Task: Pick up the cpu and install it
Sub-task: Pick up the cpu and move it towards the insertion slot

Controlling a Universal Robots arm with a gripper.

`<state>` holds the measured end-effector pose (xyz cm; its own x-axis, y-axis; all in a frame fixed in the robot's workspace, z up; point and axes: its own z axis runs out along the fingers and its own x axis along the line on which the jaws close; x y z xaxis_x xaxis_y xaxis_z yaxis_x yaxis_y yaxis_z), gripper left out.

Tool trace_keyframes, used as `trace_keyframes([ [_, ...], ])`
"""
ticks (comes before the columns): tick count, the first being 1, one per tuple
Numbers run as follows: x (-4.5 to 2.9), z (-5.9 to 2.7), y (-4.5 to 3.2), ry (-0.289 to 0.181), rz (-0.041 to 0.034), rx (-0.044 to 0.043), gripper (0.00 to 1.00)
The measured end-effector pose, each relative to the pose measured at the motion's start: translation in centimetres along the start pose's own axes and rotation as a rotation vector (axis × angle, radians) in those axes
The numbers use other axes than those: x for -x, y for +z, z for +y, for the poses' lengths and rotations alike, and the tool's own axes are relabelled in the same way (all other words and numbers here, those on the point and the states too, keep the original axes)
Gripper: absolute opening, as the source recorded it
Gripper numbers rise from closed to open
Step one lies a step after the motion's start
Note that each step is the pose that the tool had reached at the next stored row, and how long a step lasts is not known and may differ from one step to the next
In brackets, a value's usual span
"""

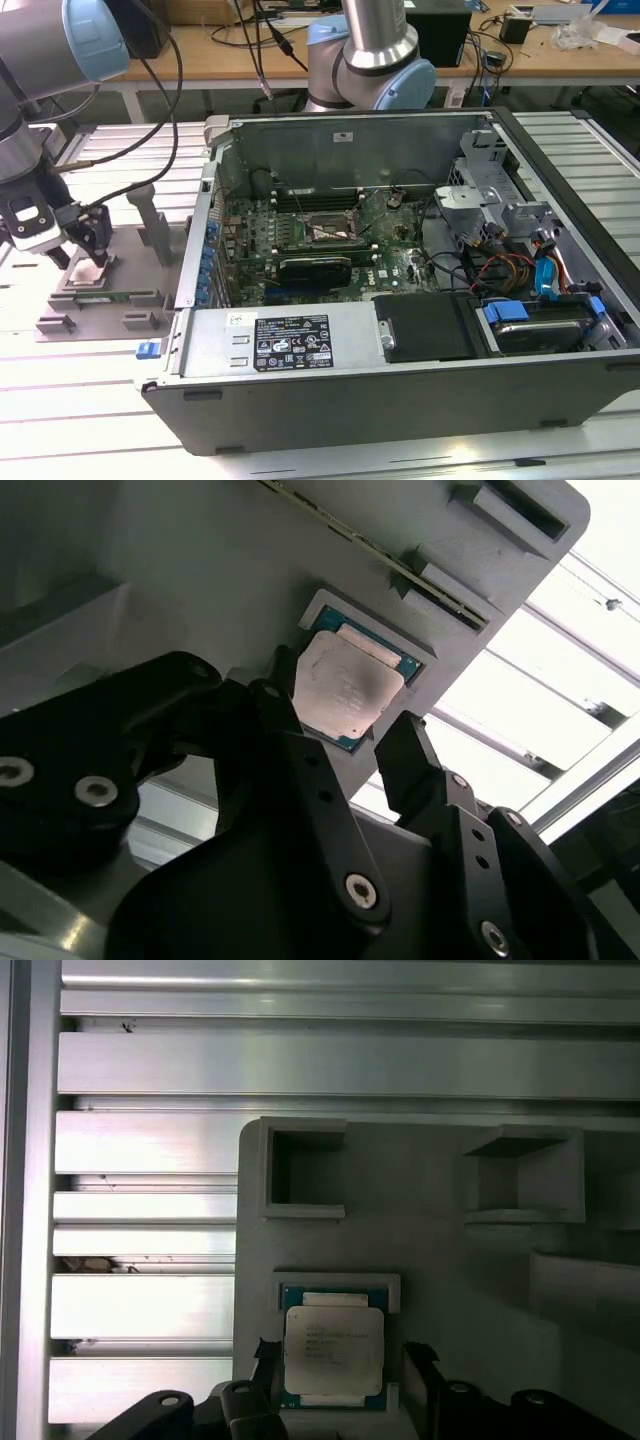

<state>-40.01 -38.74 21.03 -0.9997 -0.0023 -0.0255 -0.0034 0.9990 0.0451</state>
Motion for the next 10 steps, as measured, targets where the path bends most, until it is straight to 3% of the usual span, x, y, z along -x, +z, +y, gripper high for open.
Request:
trace_keyframes([
  [1,0.00,0.00,0.00,0.000,0.0001,0.0000,0.60],
  [10,-0.03,-0.06,1.23,-0.001,-0.0002,0.0011,0.60],
])
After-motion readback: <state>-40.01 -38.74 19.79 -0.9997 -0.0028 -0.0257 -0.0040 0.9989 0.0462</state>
